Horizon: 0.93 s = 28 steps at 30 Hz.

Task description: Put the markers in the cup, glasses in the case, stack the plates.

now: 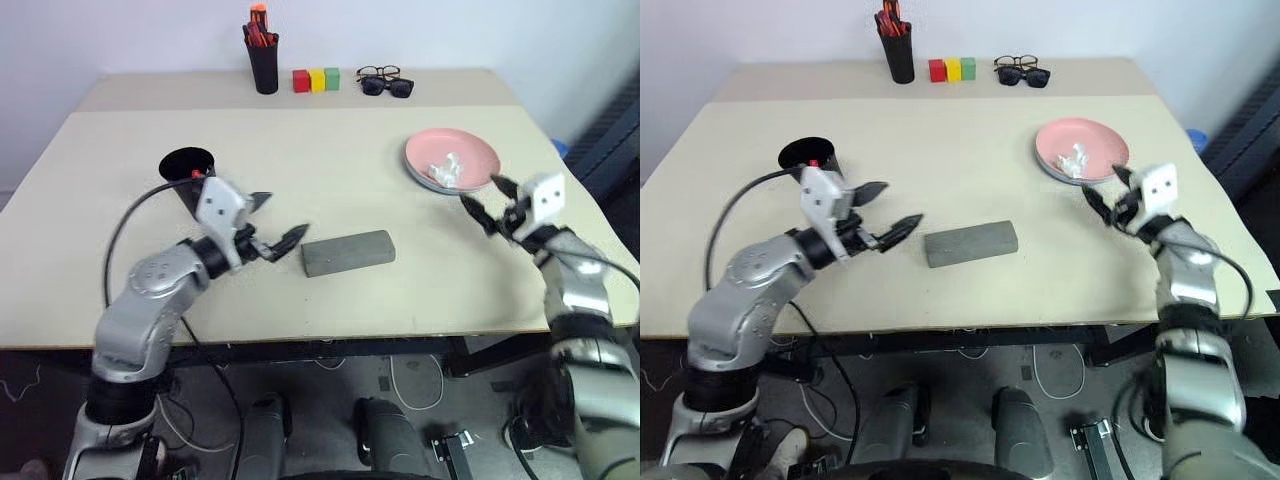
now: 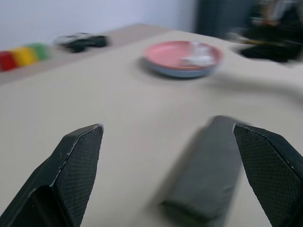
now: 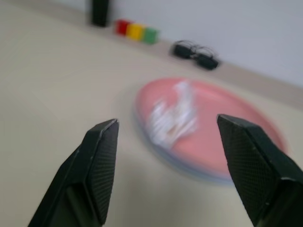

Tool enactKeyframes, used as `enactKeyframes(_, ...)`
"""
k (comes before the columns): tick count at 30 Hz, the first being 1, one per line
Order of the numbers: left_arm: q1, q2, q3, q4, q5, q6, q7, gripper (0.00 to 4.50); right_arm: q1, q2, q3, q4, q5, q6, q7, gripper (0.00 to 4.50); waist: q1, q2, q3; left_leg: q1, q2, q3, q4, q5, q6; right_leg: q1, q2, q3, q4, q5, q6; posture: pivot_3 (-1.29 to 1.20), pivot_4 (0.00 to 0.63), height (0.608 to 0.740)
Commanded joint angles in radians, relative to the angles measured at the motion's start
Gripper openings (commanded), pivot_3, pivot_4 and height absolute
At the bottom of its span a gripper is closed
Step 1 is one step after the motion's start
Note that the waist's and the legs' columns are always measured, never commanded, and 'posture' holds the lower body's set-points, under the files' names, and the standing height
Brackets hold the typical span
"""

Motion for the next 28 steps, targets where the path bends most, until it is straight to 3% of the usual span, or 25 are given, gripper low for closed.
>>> enactKeyframes(1, 0.091, 0.033, 0.125, -0.048, -0.048, -0.073, -0.04, 4.5, 0.182, -0.094, -0.085, -0.352, 0.136, 0.182, 0.063, 3.33, -0.001, 0.0, 0.0, 0.0, 0.0, 0.0, 0.001, 0.0, 0.0, 0.0, 0.0, 0.0, 0.0, -0.001, -0.003, 0.0, 0.15, 0.74)
enactKeyframes(5, 0.275, 0.087, 0.187, -0.067, -0.057, -0.145, -0.124, 4.5, 0.456, -0.143, -0.166, -0.615, 0.225, 0.34, 0.088, 3.33, -0.004, -0.001, -0.001, 0.004, 0.002, 0.002, 0.001, -0.001, -0.001, 0.004, -0.001, 0.0, -0.001, -0.001, -0.004, 0.0, 0.15, 0.74)
enactKeyframes(10, 0.453, 0.116, 0.227, -0.078, -0.051, -0.231, -0.187, 4.5, 0.615, -0.157, -0.234, -0.683, 0.253, 0.369, 0.125, 3.33, -0.01, 0.003, -0.005, 0.006, 0.007, 0.004, -0.001, -0.003, -0.004, 0.002, 0.0, -0.001, -0.013, 0.001, -0.008, 0.0, 0.15, 0.74)
enactKeyframes(15, 0.492, 0.114, 0.259, -0.077, -0.059, -0.252, -0.168, 4.5, 0.65, -0.155, -0.248, -0.642, 0.223, 0.327, 0.15, 3.33, -0.009, 0.004, -0.007, 0.003, 0.008, 0.009, -0.015, -0.003, -0.004, 0.004, -0.001, -0.002, -0.039, 0.009, -0.019, 0.0, 0.15, 0.74)
enactKeyframes(22, 0.471, 0.106, 0.232, -0.085, -0.043, -0.245, -0.116, 4.5, 0.602, -0.176, -0.258, -0.518, 0.187, 0.252, 0.167, 3.33, -0.002, 0.003, -0.009, 0.003, 0.007, 0.019, -0.013, -0.003, 0.002, -0.001, -0.007, -0.002, -0.032, 0.011, -0.021, 0.0, 0.15, 0.74)
enactKeyframes(28, 0.503, 0.103, 0.232, -0.097, -0.04, -0.253, -0.093, 4.5, 0.612, -0.165, -0.244, -0.558, 0.181, 0.257, 0.148, 3.33, 0.0, 0.003, -0.009, 0.002, 0.007, 0.019, -0.015, -0.004, 0.005, -0.003, -0.006, -0.002, -0.028, 0.007, -0.014, 0.0, 0.15, 0.74)
